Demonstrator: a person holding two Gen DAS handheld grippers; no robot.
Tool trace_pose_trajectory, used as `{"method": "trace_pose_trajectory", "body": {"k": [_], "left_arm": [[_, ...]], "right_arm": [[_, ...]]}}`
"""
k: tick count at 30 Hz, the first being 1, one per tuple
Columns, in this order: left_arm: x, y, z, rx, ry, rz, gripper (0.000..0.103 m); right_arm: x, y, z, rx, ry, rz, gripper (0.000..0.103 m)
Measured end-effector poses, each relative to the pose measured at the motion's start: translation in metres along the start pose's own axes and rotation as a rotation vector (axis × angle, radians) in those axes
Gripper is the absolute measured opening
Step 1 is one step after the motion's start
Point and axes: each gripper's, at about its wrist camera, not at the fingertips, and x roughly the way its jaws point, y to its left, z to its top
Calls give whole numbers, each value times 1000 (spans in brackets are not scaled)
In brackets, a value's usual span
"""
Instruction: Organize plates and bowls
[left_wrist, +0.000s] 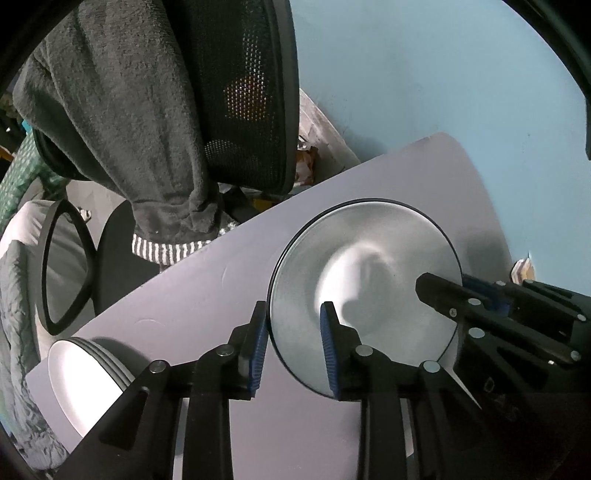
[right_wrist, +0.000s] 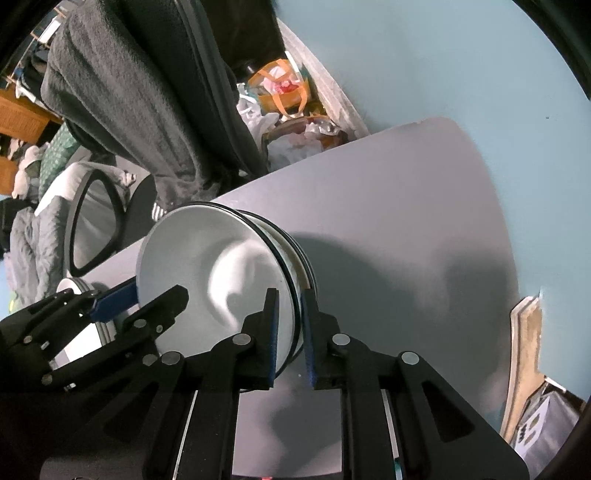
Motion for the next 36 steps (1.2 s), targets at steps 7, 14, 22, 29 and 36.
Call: {"method": "trace_pose_trajectory", "body": {"k": [7, 14, 22, 29, 36], "left_arm": [[-6, -2, -3, -11, -29, -9, 31], [-22, -3, -9, -4, -69, -26, 32], [-46, -3, -19, 6, -126, -17, 34], [-66, 6, -29, -21, -172, -10, 35], [-92, 21, -43, -59, -227, -29, 52]], "right_arm": [[-7, -1, -2, -4, -21, -7, 19], [-25, 1, -7, -23, -74, -18, 19], [-45, 5, -12, -48, -137, -67, 31], [-59, 6, -19, -45, -167, -74, 41], [-74, 11, -25, -53, -200, -81, 57]]}}
